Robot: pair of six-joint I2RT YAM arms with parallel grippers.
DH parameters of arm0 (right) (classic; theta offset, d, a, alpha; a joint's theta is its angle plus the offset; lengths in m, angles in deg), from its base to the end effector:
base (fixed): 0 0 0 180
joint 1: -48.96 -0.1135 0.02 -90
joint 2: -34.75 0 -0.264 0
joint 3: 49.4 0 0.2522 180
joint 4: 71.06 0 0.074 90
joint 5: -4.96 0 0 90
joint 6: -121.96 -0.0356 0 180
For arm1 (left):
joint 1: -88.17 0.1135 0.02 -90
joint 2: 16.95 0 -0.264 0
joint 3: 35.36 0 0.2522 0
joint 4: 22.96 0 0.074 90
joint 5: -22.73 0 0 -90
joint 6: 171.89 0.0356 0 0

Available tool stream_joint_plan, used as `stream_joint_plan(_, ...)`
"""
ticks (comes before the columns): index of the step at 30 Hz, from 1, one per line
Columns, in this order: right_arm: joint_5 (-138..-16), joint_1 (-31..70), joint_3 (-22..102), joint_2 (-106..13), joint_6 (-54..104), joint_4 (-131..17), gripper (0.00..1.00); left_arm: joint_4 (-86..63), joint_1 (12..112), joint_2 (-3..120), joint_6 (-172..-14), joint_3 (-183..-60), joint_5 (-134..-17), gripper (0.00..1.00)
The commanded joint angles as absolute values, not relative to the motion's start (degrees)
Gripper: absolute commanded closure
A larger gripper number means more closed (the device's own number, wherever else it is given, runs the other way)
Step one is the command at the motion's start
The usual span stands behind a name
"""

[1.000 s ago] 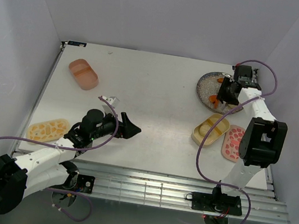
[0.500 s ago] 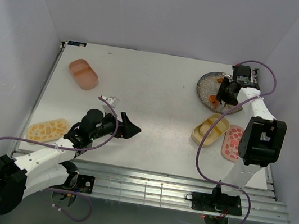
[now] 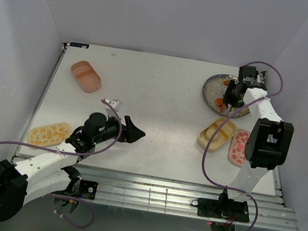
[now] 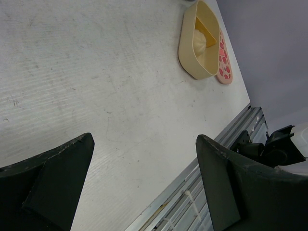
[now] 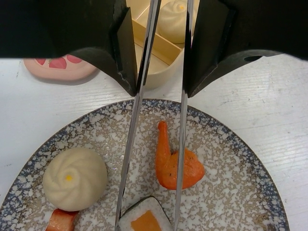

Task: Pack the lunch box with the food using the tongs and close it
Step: Pick up the fake food from the plate.

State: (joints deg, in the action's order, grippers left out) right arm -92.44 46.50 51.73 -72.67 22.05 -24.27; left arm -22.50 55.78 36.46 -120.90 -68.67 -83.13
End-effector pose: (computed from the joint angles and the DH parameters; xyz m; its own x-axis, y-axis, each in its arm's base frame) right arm 0.4152 0.0132 0.2504 -0.7808 0.1373 -0.6095 0.1717 0.9852 0.0019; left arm 0.1644 -0.1158 0.2008 -0.6908 -0.2788 -0.6671 0.3816 0.6431 -0.6639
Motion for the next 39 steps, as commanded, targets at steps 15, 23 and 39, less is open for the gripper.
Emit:
stream_joint_plan(15, -92.42, 45.62, 60.07, -72.39, 24.22, -21.8, 0.83, -22.39, 55.56, 35.43, -120.56, -69.42, -83.01, 0.02)
stream_joint_plan(23, -93.3, 45.35, 60.34, -70.55, 24.93, -20.57, 0.85, -22.39, 55.56, 35.52, -120.48, -69.42, -82.92, 0.02)
stream_joint_plan(39, -95.33, 44.12, 48.75, -53.52, 22.91, -17.84, 0.85, -22.39, 55.56, 34.55, -120.74, -68.98, -83.01, 0.02)
